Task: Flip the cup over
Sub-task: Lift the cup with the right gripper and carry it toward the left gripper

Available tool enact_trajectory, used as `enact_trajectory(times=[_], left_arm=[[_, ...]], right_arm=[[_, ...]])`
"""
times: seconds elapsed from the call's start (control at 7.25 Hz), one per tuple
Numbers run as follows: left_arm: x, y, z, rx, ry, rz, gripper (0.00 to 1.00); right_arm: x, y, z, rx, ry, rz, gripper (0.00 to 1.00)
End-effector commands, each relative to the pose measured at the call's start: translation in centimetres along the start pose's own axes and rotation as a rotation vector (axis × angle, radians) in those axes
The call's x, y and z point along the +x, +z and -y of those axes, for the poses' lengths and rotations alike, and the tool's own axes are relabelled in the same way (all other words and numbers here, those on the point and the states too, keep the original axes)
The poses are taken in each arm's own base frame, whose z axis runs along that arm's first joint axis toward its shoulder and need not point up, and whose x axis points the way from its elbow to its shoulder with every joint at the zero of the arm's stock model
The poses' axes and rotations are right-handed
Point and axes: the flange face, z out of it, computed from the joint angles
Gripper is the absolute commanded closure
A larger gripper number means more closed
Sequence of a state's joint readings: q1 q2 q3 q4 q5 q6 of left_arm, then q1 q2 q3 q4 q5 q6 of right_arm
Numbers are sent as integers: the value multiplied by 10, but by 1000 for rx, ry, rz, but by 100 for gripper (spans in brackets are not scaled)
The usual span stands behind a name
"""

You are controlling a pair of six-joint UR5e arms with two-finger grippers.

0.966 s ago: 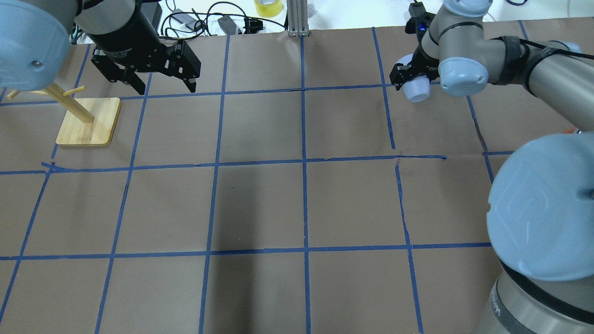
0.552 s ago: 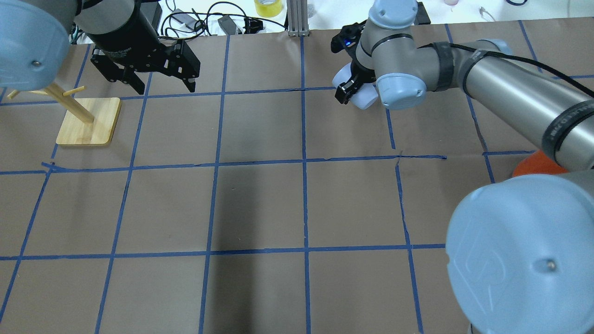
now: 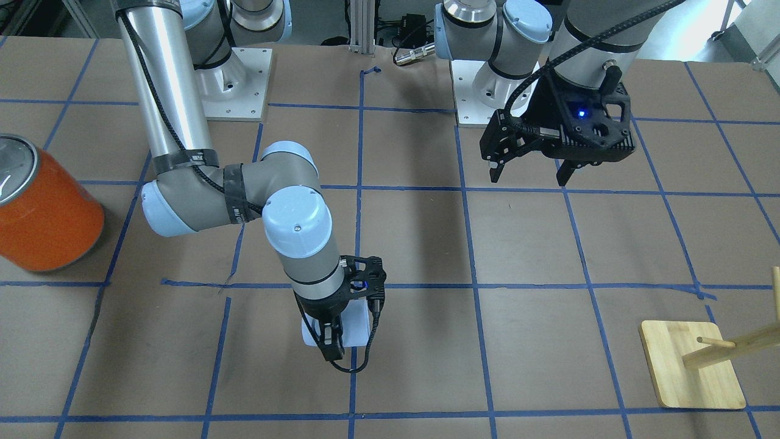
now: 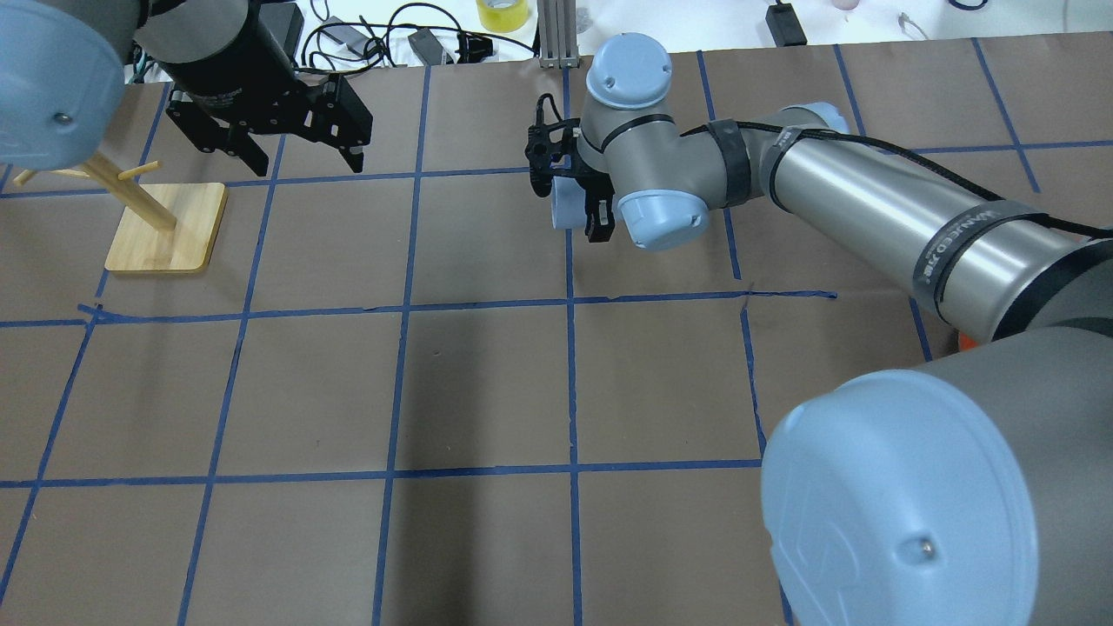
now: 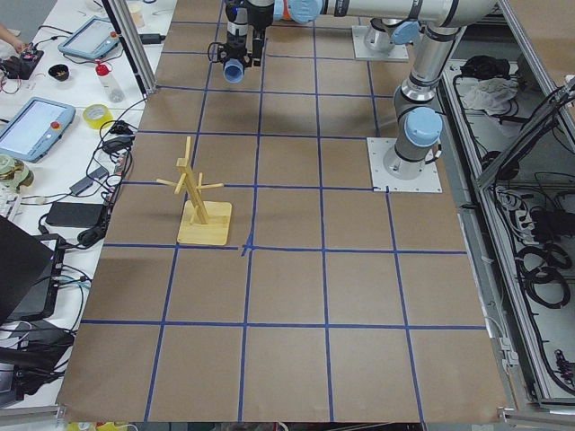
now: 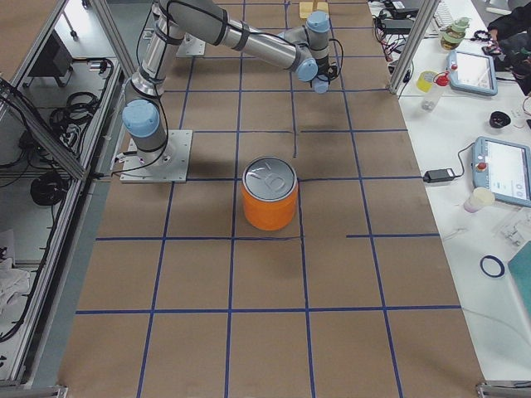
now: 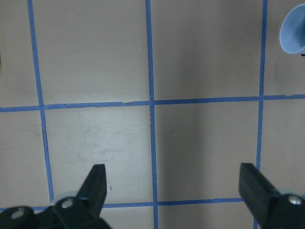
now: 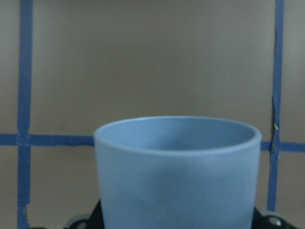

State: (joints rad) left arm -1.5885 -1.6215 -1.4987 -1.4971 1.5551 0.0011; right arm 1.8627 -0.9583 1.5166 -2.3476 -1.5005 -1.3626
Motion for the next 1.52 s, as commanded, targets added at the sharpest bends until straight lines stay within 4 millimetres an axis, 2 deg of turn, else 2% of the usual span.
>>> enact_trajectory(times=[0.0, 0.28, 0.41, 0.55, 0.83, 0.97, 1.1, 1.24, 1.38], left_arm=[[0, 0, 0, 0, 1, 0, 0], [0, 0, 0, 0, 1, 0, 0], [0, 0, 0, 0, 1, 0, 0], [0, 0, 0, 0, 1, -1, 0], [0, 0, 0, 0, 1, -1, 0], [0, 0, 0, 0, 1, -1, 0], [0, 0, 0, 0, 1, -1, 0], [0, 1, 0, -1, 1, -1, 0], [0, 1, 0, -1, 1, -1, 0]], right_arm=[[-26, 6, 60, 39, -27, 21, 96], [-35, 30, 75, 110, -7, 69, 96], [-33, 28, 78, 145, -4, 49, 94], [-34, 36, 78, 144, 14, 62, 91], [-34, 54, 77, 140, 16, 75, 74], [-30, 56, 78, 145, 16, 66, 65], [-27, 64, 79, 147, 16, 63, 53], [-22, 60, 82, 166, 13, 50, 4], [-21, 54, 83, 170, 12, 43, 0]])
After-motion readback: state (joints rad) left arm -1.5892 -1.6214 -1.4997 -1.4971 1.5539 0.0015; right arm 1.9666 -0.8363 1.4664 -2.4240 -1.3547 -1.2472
